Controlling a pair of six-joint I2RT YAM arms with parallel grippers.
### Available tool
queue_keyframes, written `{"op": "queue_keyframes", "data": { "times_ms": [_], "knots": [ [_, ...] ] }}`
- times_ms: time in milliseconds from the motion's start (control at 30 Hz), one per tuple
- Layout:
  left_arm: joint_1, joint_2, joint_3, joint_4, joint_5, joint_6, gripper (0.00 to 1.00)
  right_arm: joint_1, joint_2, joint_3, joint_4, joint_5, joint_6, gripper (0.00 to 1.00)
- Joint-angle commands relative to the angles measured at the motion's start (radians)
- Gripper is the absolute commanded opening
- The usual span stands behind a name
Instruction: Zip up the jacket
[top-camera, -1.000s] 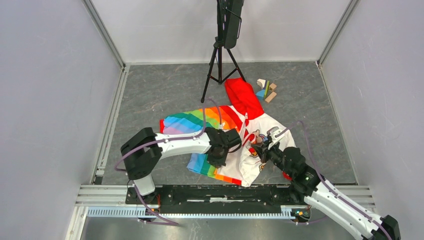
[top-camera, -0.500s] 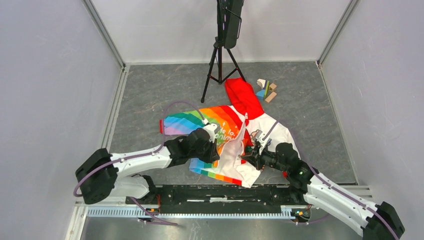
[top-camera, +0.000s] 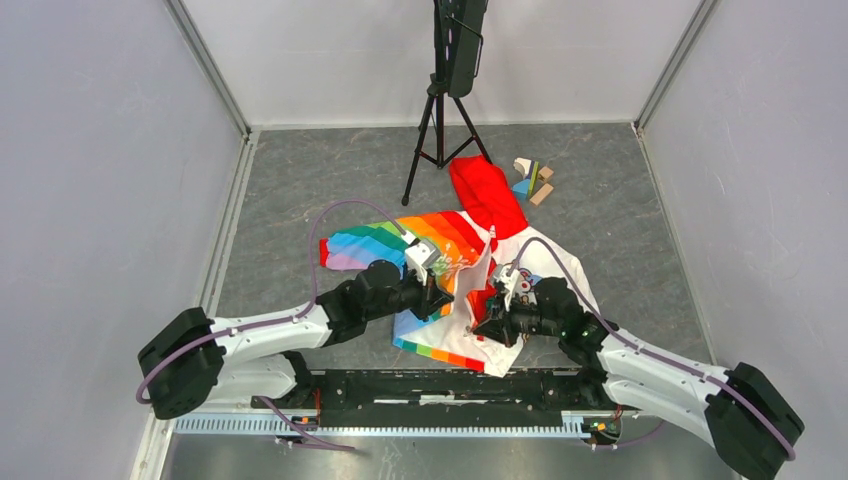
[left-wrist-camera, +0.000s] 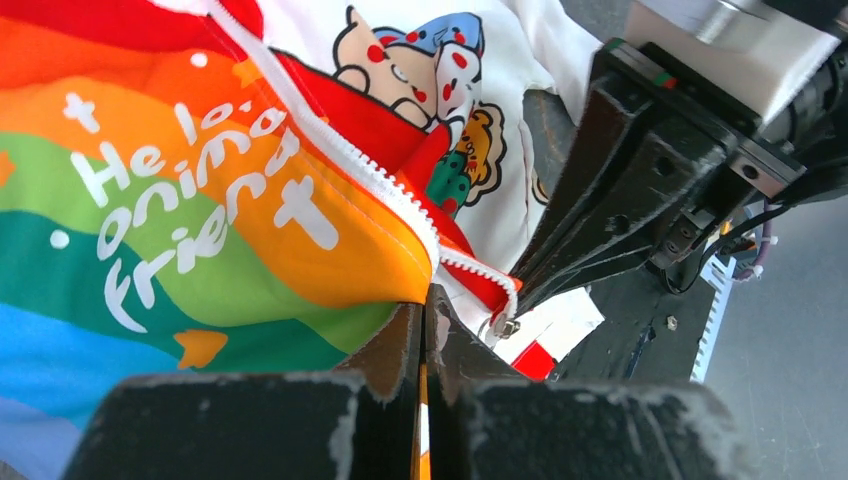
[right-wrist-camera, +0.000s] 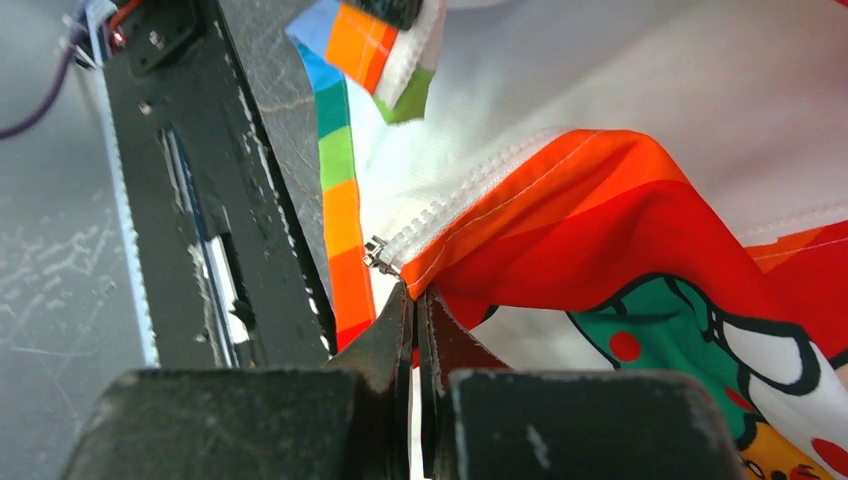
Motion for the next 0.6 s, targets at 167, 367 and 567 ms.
{"op": "queue_keyframes", "data": {
  "times_ms": [167,367,567],
  "knots": [
    [0.003,0.001,0.009,0.153,0.103,0.09,0.02,-0.005,0.09,0.068,0.166,0.024,0.239,0.0],
    [0.003,0.029,0.02,0.164,0.141,0.037,0.02,-0.007,0.086,0.06,0.19,-0.001,0.235,0.0],
    [0.003,0.024,0.009,0.18,0.148,0.022,0.02,-0.018,0.051,0.051,0.163,0.011,0.225,0.0]
  ]
}}
